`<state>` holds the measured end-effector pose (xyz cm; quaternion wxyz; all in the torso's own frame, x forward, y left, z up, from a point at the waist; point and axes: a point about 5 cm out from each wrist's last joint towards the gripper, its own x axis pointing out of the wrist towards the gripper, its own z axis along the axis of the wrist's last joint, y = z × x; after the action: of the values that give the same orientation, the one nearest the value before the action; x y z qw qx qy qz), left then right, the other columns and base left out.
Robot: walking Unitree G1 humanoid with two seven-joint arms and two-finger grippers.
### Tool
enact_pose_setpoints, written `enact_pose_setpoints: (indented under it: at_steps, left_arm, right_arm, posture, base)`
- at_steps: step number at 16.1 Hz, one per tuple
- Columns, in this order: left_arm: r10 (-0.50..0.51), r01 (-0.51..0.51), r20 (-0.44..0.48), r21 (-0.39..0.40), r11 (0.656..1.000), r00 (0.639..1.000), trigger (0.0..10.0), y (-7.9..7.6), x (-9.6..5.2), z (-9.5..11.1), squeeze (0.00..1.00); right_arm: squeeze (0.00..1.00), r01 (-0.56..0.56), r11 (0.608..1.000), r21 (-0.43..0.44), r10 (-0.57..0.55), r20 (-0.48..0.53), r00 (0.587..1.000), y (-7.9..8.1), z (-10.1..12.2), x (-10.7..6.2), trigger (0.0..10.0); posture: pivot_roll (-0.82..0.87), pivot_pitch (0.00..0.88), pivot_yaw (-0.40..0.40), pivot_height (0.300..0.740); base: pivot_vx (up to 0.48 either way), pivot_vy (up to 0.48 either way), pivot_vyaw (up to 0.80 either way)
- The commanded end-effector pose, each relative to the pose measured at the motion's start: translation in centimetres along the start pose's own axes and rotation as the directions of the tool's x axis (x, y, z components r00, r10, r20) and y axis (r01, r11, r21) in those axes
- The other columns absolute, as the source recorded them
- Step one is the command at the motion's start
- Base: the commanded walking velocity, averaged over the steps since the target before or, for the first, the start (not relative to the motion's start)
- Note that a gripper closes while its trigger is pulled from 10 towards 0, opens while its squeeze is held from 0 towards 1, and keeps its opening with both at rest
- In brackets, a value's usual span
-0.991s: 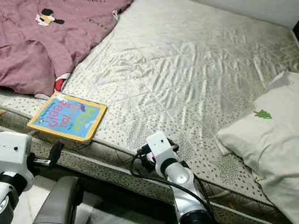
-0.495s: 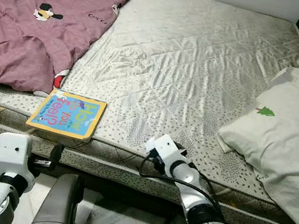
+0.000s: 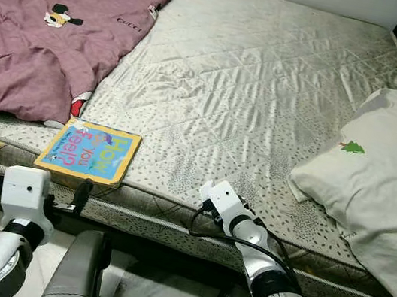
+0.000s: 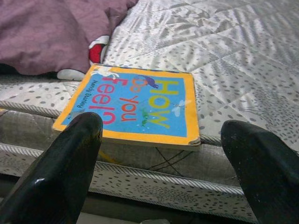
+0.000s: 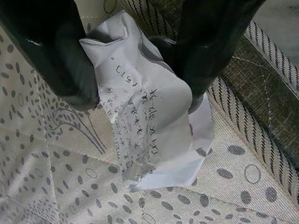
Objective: Clean up the room
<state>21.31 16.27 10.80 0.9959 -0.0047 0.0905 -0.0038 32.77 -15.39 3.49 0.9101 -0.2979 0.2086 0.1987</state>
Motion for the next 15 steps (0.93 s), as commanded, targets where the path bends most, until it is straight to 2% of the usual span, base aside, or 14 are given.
enact_pose_setpoints:
  at_steps: [1,9,11,13,15]
  left_arm:
    - [-0.013,0.013,-0.006,-0.004,1.000,1.000,10.0,-0.2,0.1,-0.2,0.00]
    - [-0.045,0.046,0.021,-0.023,0.999,0.999,10.0,-0.9,1.7,-0.1,0.00]
    - [-0.045,0.046,0.035,-0.025,0.999,0.998,10.0,-0.9,2.1,0.0,0.00]
    - [-0.044,0.046,0.057,-0.024,0.999,0.997,10.0,-1.0,2.9,0.3,0.00]
    - [-0.039,0.041,0.072,-0.026,0.999,0.997,10.0,-0.9,3.3,0.5,0.00]
  right_arm:
    - [0.00,0.011,1.000,0.000,-0.011,-0.008,1.000,-0.4,-0.2,-0.1,0.0]
    - [0.00,0.029,1.000,0.000,-0.029,0.004,1.000,-1.3,0.2,0.0,0.0]
    - [0.00,0.039,0.998,0.046,-0.040,0.014,0.999,-1.4,0.4,0.0,0.0]
    - [0.00,0.055,0.981,0.188,-0.066,0.054,0.996,-1.6,1.1,0.1,0.0]
    - [0.00,0.062,0.962,0.264,-0.084,0.073,0.994,-1.8,1.4,0.2,0.0]
  posture:
    - [0.15,0.111,-0.048,0.539]
    - [0.12,0.043,-0.058,0.539]
    - [0.11,0.025,-0.061,0.539]
    - [0.10,0.000,-0.064,0.539]
    - [0.09,0.000,-0.062,0.539]
  base:
    - [0.000,0.000,0.00]
    - [0.000,0.000,0.00]
    - [0.000,0.000,0.00]
    - [0.000,0.000,0.00]
    - [0.000,0.000,0.00]
